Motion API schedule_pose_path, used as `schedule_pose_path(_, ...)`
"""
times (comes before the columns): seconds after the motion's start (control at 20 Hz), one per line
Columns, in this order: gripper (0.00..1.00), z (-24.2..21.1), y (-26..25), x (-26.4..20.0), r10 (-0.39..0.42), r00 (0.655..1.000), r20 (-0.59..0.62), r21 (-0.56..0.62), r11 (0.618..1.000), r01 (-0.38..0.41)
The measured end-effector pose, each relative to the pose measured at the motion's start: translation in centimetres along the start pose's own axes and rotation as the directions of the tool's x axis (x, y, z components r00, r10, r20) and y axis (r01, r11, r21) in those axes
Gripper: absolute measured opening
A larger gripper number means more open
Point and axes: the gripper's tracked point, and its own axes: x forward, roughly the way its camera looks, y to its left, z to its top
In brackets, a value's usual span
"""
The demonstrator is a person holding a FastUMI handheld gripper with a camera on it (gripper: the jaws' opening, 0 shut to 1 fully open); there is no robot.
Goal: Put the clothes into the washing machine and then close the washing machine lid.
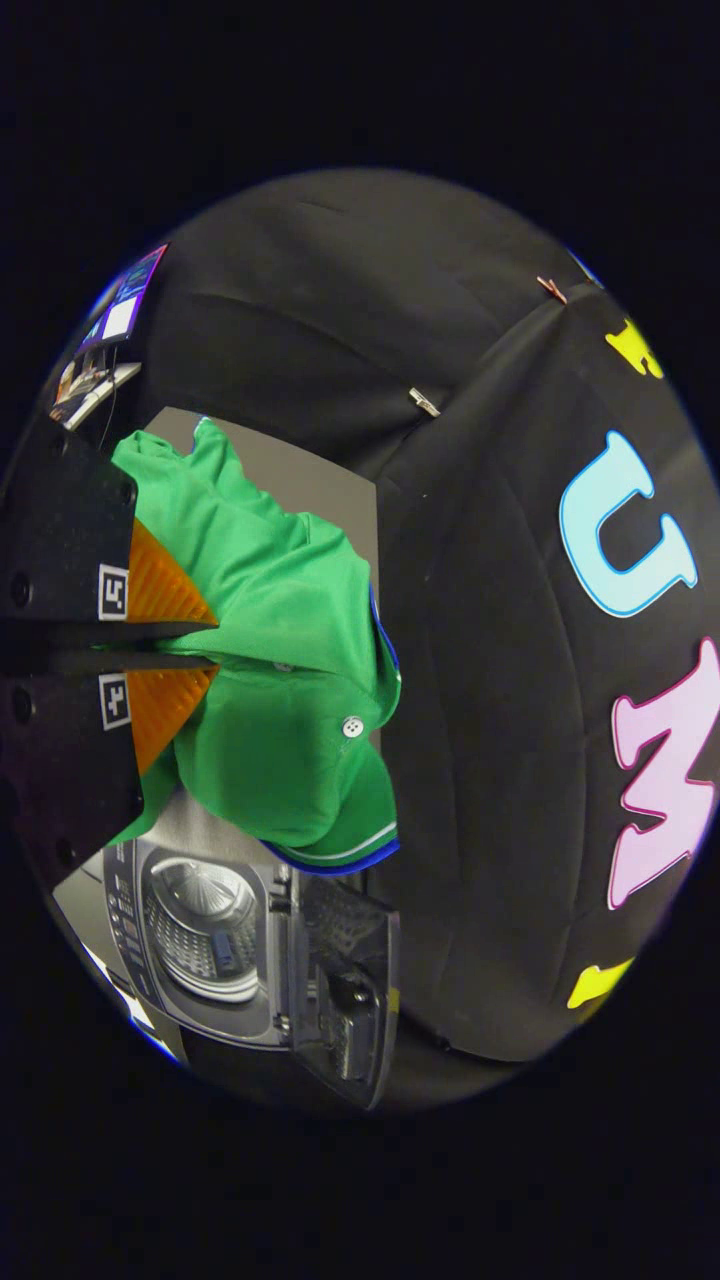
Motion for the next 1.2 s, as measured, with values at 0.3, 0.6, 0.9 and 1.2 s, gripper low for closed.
schedule_pose_path(0.3, 0.05, 0.8, -4.0, -3.8, 0.016, 0.999, 0.051, -0.006, 1.000, -0.016)
schedule_pose_path(0.6, 0.05, 2.1, -7.7, -7.5, 0.067, 0.987, 0.149, -0.126, 0.991, -0.048)
schedule_pose_path(0.9, 0.05, 2.3, -10.5, -10.7, 0.183, 0.973, 0.143, -0.125, 0.978, -0.166)
schedule_pose_path(1.2, 0.05, 4.3, -17.4, -14.0, 0.205, 0.961, 0.185, -0.105, 0.977, -0.188)
